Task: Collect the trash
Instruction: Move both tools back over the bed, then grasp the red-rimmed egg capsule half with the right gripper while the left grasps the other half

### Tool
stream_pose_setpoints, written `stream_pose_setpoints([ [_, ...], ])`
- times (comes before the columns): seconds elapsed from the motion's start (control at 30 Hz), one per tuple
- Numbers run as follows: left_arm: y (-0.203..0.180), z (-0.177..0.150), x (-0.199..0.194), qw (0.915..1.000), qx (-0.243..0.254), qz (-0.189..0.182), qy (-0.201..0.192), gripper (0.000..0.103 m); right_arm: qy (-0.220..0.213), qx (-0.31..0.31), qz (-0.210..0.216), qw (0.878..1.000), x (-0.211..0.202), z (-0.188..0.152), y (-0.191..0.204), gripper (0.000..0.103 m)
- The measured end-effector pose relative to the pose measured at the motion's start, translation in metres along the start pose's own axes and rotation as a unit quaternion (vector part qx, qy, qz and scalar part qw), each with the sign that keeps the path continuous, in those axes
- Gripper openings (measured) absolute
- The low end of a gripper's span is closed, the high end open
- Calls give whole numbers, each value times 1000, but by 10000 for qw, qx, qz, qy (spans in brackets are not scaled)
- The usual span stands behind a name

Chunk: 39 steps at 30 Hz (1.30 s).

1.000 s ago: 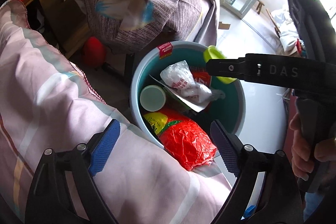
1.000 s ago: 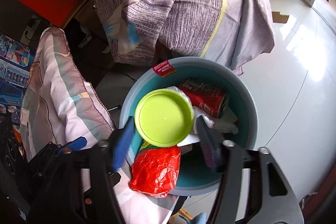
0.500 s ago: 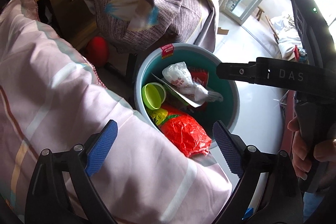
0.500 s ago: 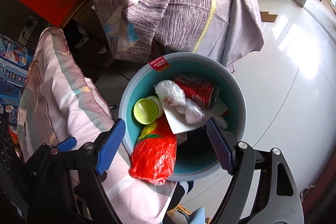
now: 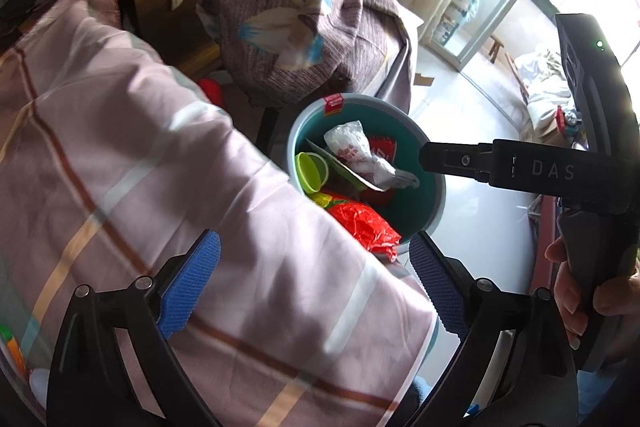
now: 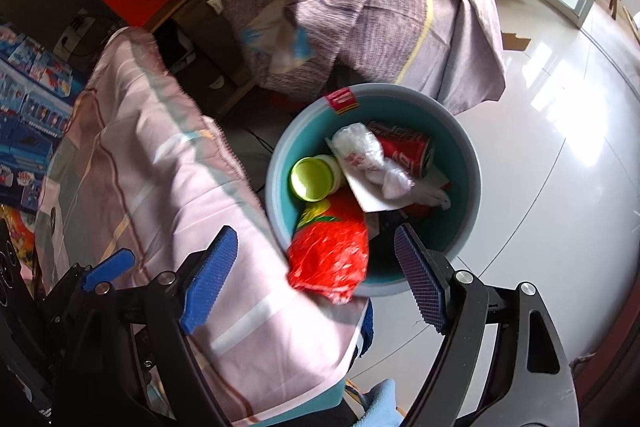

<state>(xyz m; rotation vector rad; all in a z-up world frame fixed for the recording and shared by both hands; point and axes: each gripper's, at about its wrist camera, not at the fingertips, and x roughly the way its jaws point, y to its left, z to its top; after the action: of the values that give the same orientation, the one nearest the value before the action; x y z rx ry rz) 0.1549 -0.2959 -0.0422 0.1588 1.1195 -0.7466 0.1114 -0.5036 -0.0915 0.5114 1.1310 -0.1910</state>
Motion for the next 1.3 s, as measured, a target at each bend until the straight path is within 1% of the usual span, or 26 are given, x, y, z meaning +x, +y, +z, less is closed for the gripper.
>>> stream_pose_setpoints([
  [0.23, 24, -27, -30, 9996, -198, 119, -165, 97, 46, -268, 44, 9996, -4, -18, 38, 78],
  [0.37, 47, -47, -47, 9986, -385, 229, -264, 97, 132, -480, 53, 9987, -3, -29, 66, 78],
  [0.57, 89, -80, -78, 9957, -726, 415, -399, 97, 316, -1062, 165, 9937, 5, -49, 123, 78],
  [0.67, 116, -104, -98, 9931, -912, 585, -452, 97, 461, -1298, 314, 9900, 12, -59, 153, 78],
  [0.73, 136, -122, -110, 9906, -1042, 740, -478, 97, 580, -1460, 447, 9866, 18, -67, 174, 78],
  [0.87, 176, -154, -128, 9850, -1300, 1027, -493, 97, 908, -1883, 643, 9758, 34, -88, 221, 78],
  [1.03, 224, -191, -138, 9756, -1719, 1315, -373, 97, 1181, -2308, 703, 9632, 52, -114, 272, 78],
  [1.13, 247, -210, -142, 9709, -1932, 1377, -315, 97, 1344, -2537, 735, 9551, 62, -127, 294, 78],
  [1.3, 266, -226, -147, 9673, -2085, 1415, -292, 97, 1548, -2809, 780, 9440, 82, -143, 328, 77],
])
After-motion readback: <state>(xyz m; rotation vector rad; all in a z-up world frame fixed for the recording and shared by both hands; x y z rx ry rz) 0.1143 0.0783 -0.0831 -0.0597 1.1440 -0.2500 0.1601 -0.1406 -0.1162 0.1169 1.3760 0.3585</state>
